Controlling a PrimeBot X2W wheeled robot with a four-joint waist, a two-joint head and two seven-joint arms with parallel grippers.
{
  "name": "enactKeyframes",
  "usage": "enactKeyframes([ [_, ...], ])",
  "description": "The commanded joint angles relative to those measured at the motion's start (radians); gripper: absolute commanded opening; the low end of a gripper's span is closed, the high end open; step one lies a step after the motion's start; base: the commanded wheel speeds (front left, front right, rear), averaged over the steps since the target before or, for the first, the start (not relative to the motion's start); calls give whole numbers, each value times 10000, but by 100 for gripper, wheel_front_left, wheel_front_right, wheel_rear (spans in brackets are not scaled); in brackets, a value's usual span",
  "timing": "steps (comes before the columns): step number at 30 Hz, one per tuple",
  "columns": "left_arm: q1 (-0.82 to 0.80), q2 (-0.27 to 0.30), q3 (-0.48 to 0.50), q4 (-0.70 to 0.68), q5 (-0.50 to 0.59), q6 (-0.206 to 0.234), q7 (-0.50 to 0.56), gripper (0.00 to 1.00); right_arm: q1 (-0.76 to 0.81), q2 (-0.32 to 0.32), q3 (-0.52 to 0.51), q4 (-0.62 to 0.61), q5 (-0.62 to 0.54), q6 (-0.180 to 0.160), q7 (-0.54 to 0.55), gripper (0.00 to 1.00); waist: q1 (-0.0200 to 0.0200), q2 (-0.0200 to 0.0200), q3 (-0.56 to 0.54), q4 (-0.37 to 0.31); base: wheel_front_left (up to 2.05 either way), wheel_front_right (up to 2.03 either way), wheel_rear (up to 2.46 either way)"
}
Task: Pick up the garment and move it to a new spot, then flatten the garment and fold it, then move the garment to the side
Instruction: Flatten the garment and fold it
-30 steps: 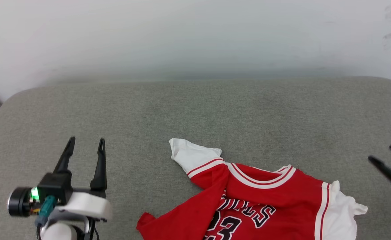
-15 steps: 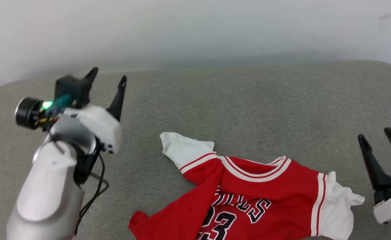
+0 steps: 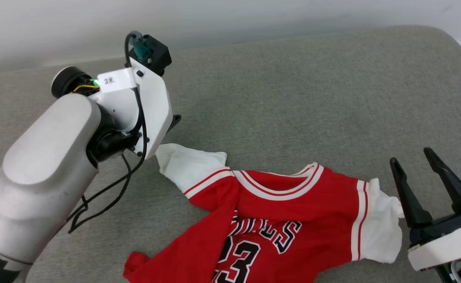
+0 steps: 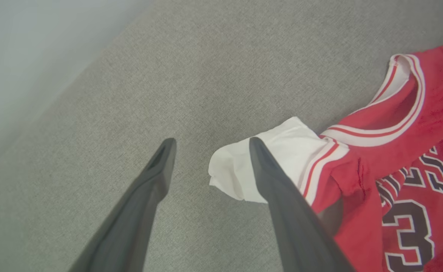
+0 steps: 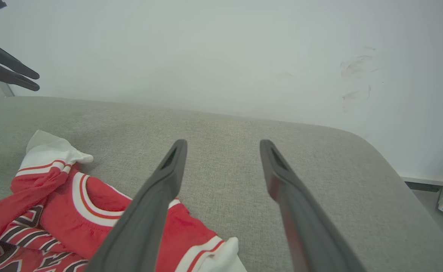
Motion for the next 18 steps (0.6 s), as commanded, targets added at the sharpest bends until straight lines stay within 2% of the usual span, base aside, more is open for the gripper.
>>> enactKeyframes([
  [1, -265, 122, -323, 216, -269, -3, 371, 100, -237, 85, 90, -98, -115, -4, 20, 100, -1, -1, 405, -397, 0, 0, 0],
  [7, -921, 576, -1876, 1024, -921, -4, 1571, 100, -663, 179, 356, -54, -227, -4, -78, 100, -1, -1, 979, -957, 0, 0, 0],
  [13, -885, 999, -3153, 1764, -1229, -5, 1902, 100, -991, 224, 595, 198, -219, -4, -284, 100, -1, -1, 1388, -1391, 0, 0, 0],
  [17, -585, 1128, -4063, 1917, -1595, -6, 2050, 100, -1060, 221, 603, 329, -230, -4, -389, 100, -1, -1, 1511, -1452, 0, 0, 0],
  [18, -528, 1160, -4259, 1922, -1697, -6, 2044, 23, -1053, 214, 592, 375, -232, -4, -423, 100, -1, -1, 1520, -1449, 0, 0, 0],
])
